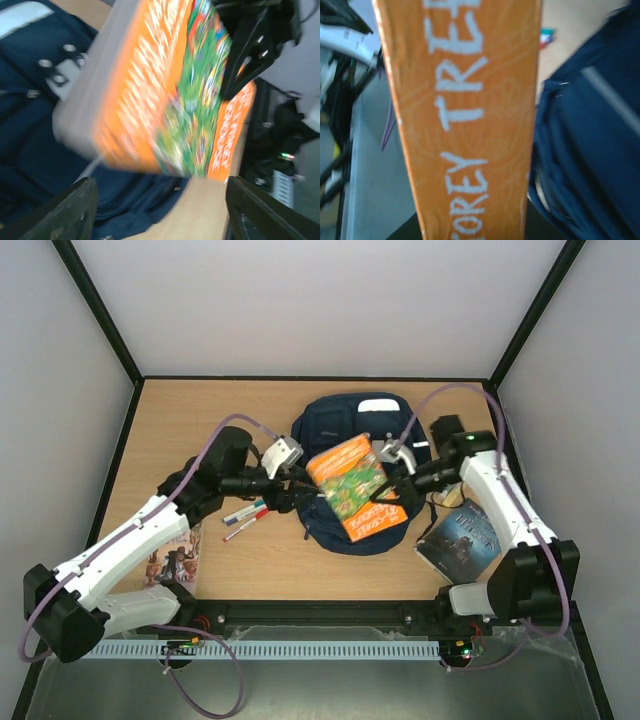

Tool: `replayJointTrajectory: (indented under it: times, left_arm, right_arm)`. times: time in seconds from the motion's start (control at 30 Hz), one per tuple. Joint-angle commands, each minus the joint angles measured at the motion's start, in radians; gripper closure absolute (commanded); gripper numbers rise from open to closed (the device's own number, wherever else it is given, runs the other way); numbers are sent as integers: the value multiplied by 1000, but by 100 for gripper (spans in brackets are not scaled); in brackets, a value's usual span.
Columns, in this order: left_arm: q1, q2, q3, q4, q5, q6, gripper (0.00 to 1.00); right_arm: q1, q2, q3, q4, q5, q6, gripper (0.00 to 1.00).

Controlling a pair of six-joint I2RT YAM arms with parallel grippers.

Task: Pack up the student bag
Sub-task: Pick up the book from the center of the board.

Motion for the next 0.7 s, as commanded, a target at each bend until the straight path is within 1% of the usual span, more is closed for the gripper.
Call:
replayJointTrajectory:
  times: [0.0,0.03,0.07,0.13,0.23,0.3,0.33,0.37,0.43,0.53,0.6,0.67]
  left_arm:
    - [-15,-3,15,30,-257,-14,23]
    - [-32,9,13,33,-341,-13,20]
    - [-49,20,14,35,-382,-4,19]
    - [-86,45,15,42,-426,19,19]
    - [-148,86,9,76,-517,48,17]
    - [-192,120,11,106,-629,52,2]
    - [-211,140,15,120,-704,39,1]
    - [-221,160,20,134,-734,37,1]
    - [-230,206,38,151,-727,46,1]
    - [-272,255,37,188,-684,78,1]
    - [-304,279,20,230,-656,111,7]
    - [-335,313,35,228,-634,143,16]
  right_arm:
    - [-233,-4,13,-52,-153,10,99]
    - [-288,-12,-1,-40,-180,22,99]
    - [-336,-23,-17,-26,-199,35,99]
    - [-421,-53,-52,23,-222,81,99]
    - [-502,-115,-106,114,-227,168,99]
    - [-525,-170,-148,191,-200,238,99]
    - [-530,-204,-173,251,-180,291,99]
    - [-534,-238,-207,315,-158,346,99]
    - [-540,-314,-279,461,-103,479,99]
    - [-547,-420,-360,609,25,610,99]
    - [-550,-485,-406,669,113,653,99]
    - [-550,-530,-451,704,177,655,99]
